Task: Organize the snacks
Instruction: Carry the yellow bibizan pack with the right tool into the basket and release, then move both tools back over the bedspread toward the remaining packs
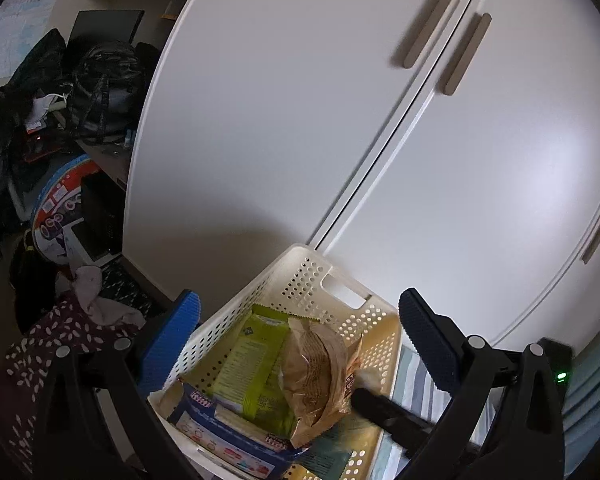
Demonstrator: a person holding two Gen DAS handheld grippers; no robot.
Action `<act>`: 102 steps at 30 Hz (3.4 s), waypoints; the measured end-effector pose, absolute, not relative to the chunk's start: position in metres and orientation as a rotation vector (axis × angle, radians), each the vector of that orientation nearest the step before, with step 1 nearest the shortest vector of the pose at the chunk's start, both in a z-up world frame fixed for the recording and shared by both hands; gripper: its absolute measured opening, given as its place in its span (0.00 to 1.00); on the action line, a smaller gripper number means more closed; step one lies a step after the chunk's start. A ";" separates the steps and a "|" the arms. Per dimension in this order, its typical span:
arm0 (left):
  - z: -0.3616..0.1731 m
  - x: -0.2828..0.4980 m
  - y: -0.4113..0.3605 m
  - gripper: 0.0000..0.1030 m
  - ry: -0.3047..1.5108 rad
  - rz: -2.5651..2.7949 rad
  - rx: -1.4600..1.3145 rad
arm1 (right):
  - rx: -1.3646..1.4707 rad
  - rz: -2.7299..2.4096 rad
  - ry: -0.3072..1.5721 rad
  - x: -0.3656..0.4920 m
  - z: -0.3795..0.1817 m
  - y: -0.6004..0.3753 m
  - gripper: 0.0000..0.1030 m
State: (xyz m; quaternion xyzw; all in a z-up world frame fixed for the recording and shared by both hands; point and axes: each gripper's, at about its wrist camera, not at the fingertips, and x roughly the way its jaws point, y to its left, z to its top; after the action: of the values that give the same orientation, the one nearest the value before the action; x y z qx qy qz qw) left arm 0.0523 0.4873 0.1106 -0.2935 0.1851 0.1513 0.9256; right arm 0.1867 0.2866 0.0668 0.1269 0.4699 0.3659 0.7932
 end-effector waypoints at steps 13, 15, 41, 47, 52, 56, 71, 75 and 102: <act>0.115 0.056 0.476 0.98 0.384 0.271 -0.577 | 0.245 0.716 0.952 0.183 0.066 0.260 0.54; 0.115 0.059 0.472 0.98 0.388 0.261 -0.568 | 0.235 0.697 0.936 0.184 0.068 0.253 0.54; 0.118 0.076 0.446 0.98 0.420 0.180 -0.500 | 0.100 0.379 1.024 0.256 -0.015 0.222 0.83; 0.119 0.076 0.441 0.98 0.418 0.172 -0.482 | 0.096 0.398 1.065 0.261 -0.034 0.219 0.83; 0.118 0.078 0.437 0.98 0.424 0.171 -0.470 | -0.026 0.406 1.052 0.263 -0.038 0.236 0.89; 0.119 0.079 0.435 0.98 0.424 0.167 -0.466 | -0.121 0.397 1.051 0.257 -0.041 0.243 0.89; 0.122 0.101 0.370 0.98 0.481 0.045 -0.341 | -0.013 0.287 1.019 0.243 -0.023 0.136 0.89; 0.118 0.110 0.328 0.98 0.519 -0.054 -0.297 | 0.024 0.244 1.005 0.225 -0.015 0.093 0.89; 0.087 0.136 0.296 0.98 0.634 -0.157 -0.261 | -0.072 0.489 1.130 0.242 -0.040 0.047 0.90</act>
State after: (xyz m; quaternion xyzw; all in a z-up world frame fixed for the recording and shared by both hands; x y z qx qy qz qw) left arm 0.1360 0.2956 0.0873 -0.1276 0.3106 -0.0771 0.9388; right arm 0.2416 0.0472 -0.0403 -0.0339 0.5299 0.2292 0.8158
